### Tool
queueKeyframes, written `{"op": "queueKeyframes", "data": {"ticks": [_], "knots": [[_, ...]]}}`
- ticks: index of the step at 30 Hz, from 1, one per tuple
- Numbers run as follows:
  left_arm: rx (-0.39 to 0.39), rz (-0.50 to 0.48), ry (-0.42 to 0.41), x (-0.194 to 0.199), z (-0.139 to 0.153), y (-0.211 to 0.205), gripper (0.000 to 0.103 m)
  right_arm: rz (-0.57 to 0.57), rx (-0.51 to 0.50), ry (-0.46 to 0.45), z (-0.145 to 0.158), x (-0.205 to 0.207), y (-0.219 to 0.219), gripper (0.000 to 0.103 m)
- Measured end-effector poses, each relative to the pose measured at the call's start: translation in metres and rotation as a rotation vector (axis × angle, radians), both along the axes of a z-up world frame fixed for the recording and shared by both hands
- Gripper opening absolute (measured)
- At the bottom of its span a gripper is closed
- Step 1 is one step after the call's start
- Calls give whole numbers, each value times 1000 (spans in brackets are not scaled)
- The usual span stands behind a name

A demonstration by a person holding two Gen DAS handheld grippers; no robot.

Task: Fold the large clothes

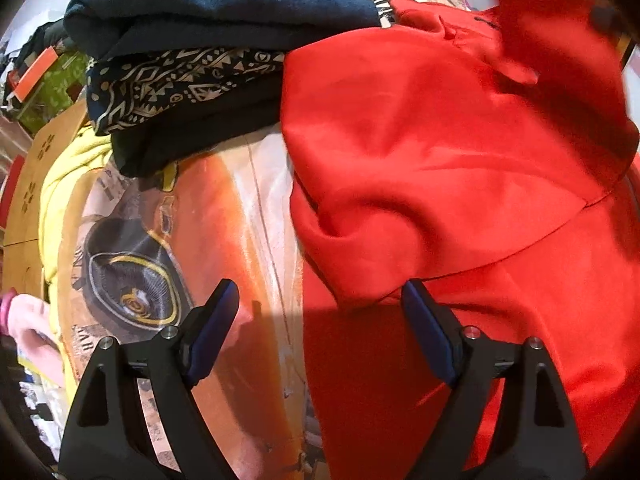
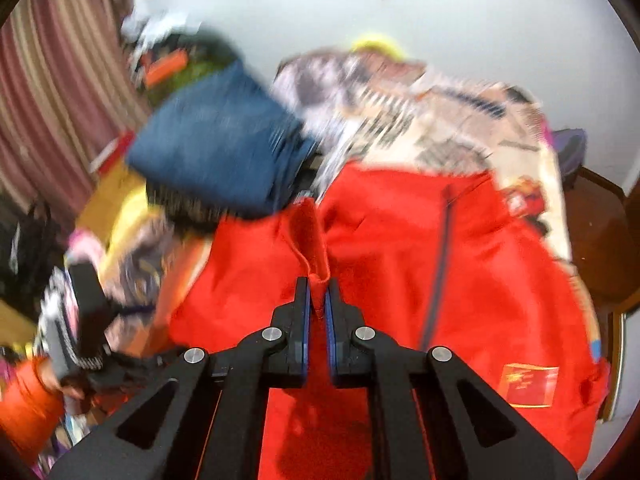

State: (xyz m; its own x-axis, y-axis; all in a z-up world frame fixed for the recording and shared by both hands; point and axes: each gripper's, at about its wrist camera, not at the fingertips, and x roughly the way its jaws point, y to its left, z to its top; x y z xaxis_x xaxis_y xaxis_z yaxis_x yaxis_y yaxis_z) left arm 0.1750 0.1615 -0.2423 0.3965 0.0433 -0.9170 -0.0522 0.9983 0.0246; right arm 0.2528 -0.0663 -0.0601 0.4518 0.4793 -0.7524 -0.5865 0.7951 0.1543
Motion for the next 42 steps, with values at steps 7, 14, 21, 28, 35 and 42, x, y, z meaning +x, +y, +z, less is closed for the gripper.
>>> {"op": "queueKeyframes", "data": {"ticks": [7, 14, 21, 28, 35, 42], "knots": [[-9, 59, 21, -4, -2, 9, 84, -159, 93, -119, 46, 4, -66, 6], [-9, 178, 3, 6, -3, 24, 83, -294, 120, -119, 49, 8, -121, 6], [18, 292, -59, 12, 5, 43, 84, -375, 122, -42, 23, 0, -166, 6], [16, 338, -80, 10, 3, 48, 84, -428, 127, 63, -12, -16, -198, 6], [7, 328, -44, 11, -9, 45, 84, -437, 76, 149, -42, -30, -215, 6], [18, 252, 5, 7, -9, 33, 84, -443, 52, 218, -61, -37, -223, 7]]}}
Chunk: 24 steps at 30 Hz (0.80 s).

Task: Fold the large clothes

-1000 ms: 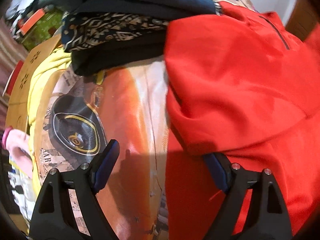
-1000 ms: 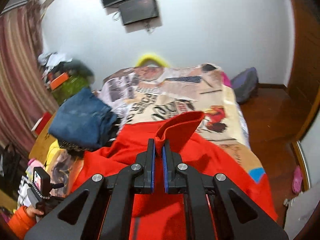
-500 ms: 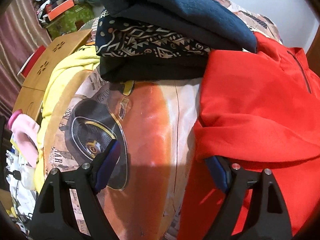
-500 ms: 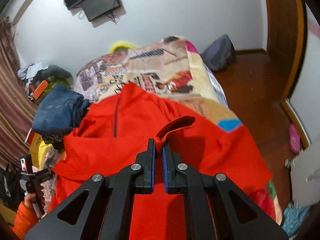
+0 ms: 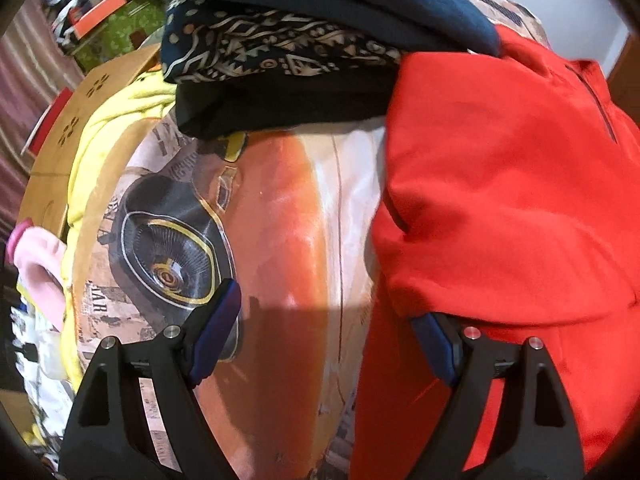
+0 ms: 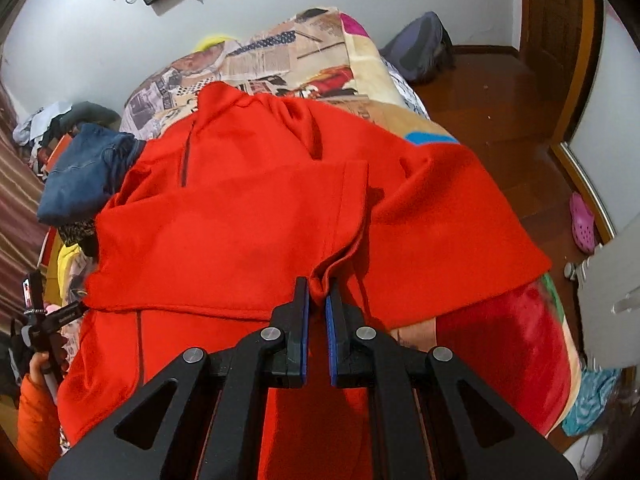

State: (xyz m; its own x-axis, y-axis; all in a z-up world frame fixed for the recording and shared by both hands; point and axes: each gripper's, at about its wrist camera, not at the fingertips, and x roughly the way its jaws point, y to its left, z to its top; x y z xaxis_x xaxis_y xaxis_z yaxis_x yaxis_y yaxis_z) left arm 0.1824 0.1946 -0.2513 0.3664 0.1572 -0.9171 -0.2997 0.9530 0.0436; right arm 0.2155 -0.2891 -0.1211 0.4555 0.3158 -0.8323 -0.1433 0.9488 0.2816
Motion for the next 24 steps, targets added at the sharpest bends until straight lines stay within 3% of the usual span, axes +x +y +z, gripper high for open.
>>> {"op": "queueKeyframes", "data": {"ticks": [7, 17, 20, 22, 24], "knots": [[15, -116, -34, -17, 33, -24, 84, 7, -47, 6, 6, -12, -3, 15], [92, -227, -253, -16, 128, -72, 84, -84, -48, -82, 38, -27, -38, 17], [87, -239, -309, -4, 148, -83, 84, -164, -21, -121, 49, -28, -62, 39], [86, -249, -343, 5, 159, -93, 84, -221, 1, -148, 54, -29, -76, 60], [80, -258, -362, 15, 165, -103, 86, -289, 10, -168, 55, -29, -92, 63]]}}
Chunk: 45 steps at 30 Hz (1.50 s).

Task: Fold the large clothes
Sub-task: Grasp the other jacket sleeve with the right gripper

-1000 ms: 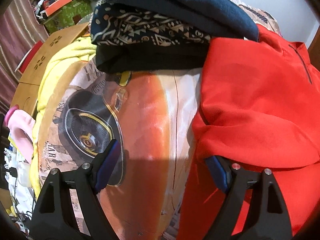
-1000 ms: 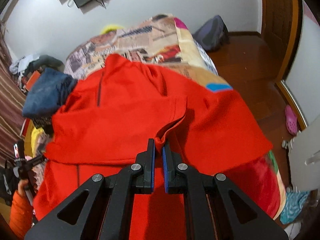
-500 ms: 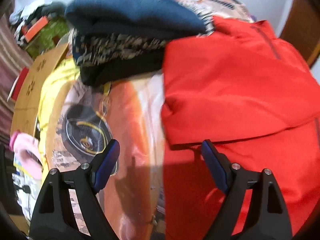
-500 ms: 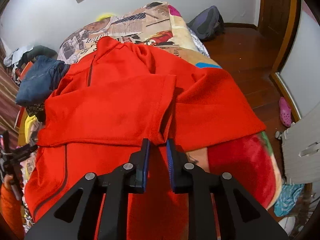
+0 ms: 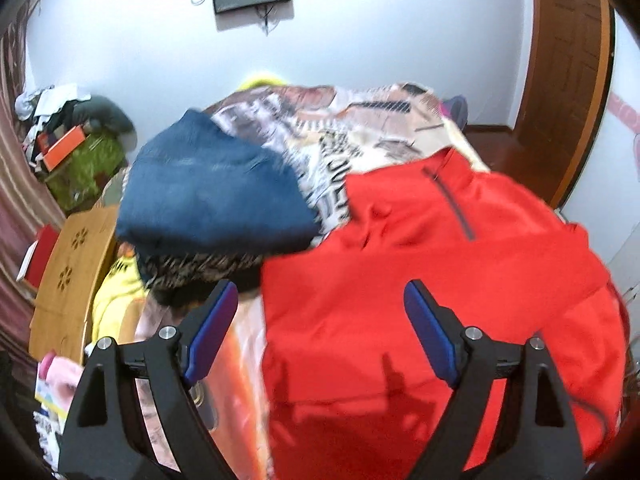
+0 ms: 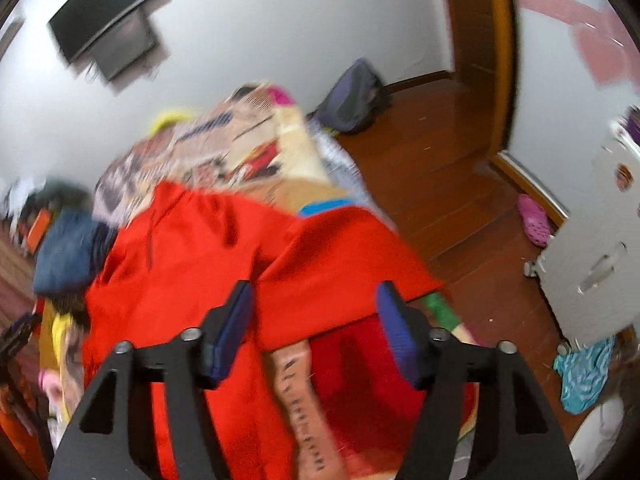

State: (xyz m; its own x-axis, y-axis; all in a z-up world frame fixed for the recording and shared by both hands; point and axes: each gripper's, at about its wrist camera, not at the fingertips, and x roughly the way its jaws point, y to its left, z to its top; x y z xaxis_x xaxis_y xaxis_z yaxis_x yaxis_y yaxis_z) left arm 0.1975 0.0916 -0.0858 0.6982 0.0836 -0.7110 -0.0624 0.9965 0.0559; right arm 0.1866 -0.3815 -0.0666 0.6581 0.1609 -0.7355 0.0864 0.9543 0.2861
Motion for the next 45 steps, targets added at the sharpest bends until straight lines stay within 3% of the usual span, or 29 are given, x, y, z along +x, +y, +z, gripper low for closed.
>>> {"op": "queueKeyframes", "data": {"ticks": [4, 10, 17, 25, 29, 30, 32, 34, 35, 39, 45], "knots": [[-43, -31, 9, 25, 1, -19, 86, -75, 71, 31, -13, 9, -25, 63], [-99, -61, 59, 49, -16, -46, 86, -122, 297, 177, -66, 28, -53, 63], [-140, -80, 144, 62, -46, -66, 86, -174, 474, 288, -114, 45, -65, 63], [-176, -72, 210, 66, -70, -72, 86, -275, 564, 288, -135, 67, -85, 63], [-163, -73, 245, 67, -84, -75, 86, -310, 533, 278, -138, 79, -85, 62], [-162, -72, 255, 67, -88, -76, 86, -316, 508, 273, -136, 81, -84, 57], [-164, -69, 268, 66, -94, -76, 86, -329, 450, 269, -134, 87, -82, 41], [-169, -67, 275, 64, -96, -76, 86, -338, 399, 263, -130, 88, -80, 13], [-170, -66, 276, 63, -97, -75, 86, -341, 380, 256, -127, 88, -80, 9], [-163, -60, 257, 57, -93, -73, 86, -344, 366, 166, -100, 76, -81, 7], [-172, -44, 228, 48, -86, -67, 86, -249, 178, -74, -5, 46, -55, 7]]}}
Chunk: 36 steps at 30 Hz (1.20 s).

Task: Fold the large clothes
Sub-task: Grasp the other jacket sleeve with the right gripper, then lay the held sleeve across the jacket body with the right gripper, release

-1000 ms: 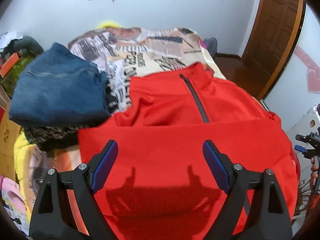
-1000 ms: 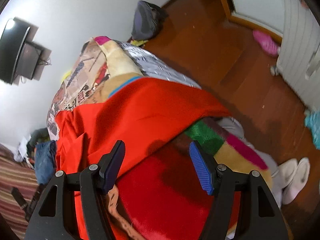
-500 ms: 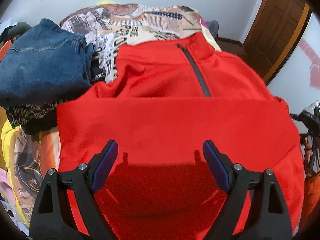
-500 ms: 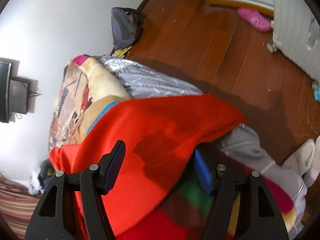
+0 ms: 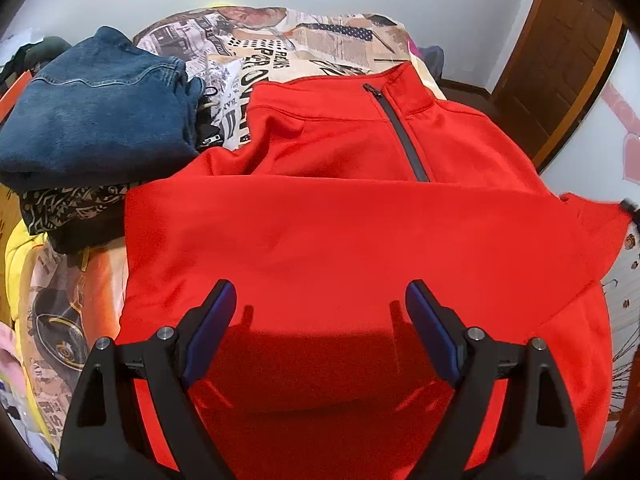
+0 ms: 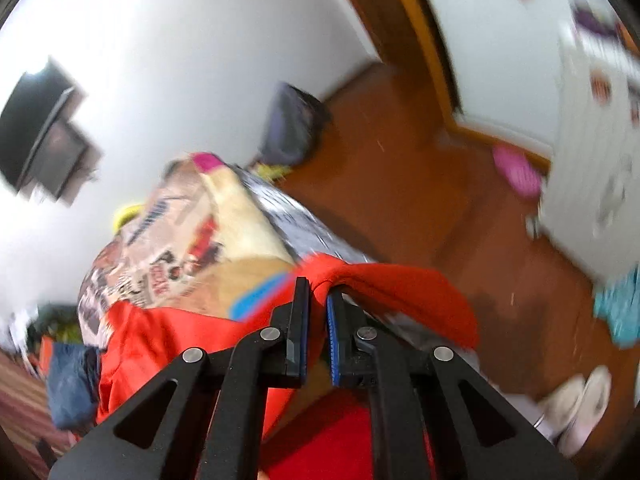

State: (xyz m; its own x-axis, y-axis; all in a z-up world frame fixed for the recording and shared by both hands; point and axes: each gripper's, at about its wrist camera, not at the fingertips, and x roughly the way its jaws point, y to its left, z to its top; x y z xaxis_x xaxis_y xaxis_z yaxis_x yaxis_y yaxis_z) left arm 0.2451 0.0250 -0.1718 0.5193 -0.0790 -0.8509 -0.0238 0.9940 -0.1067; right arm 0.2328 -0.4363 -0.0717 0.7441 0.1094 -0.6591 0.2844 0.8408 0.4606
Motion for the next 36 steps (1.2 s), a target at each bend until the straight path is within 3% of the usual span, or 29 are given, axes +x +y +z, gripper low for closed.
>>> {"op": "queueKeyframes", "data": {"ticks": [7, 15, 20, 26, 30, 36], "knots": [[16, -12, -31, -14, 7, 2, 86, 151, -129, -194, 73, -26, 57, 7], [55, -42, -97, -36, 23, 6, 86, 330, -152, -247, 80, -21, 122, 7], [52, -60, -111, -45, 27, 10, 86, 476, -134, -169, 55, -13, 166, 7], [38, -42, -112, -49, 27, 15, 86, 625, -124, -9, 14, -7, 208, 7], [27, -35, -110, -50, 26, 17, 86, 687, -113, 90, -10, -12, 223, 7], [21, -38, -102, -49, 23, 15, 86, 747, -187, 203, -27, -21, 234, 10]]}}
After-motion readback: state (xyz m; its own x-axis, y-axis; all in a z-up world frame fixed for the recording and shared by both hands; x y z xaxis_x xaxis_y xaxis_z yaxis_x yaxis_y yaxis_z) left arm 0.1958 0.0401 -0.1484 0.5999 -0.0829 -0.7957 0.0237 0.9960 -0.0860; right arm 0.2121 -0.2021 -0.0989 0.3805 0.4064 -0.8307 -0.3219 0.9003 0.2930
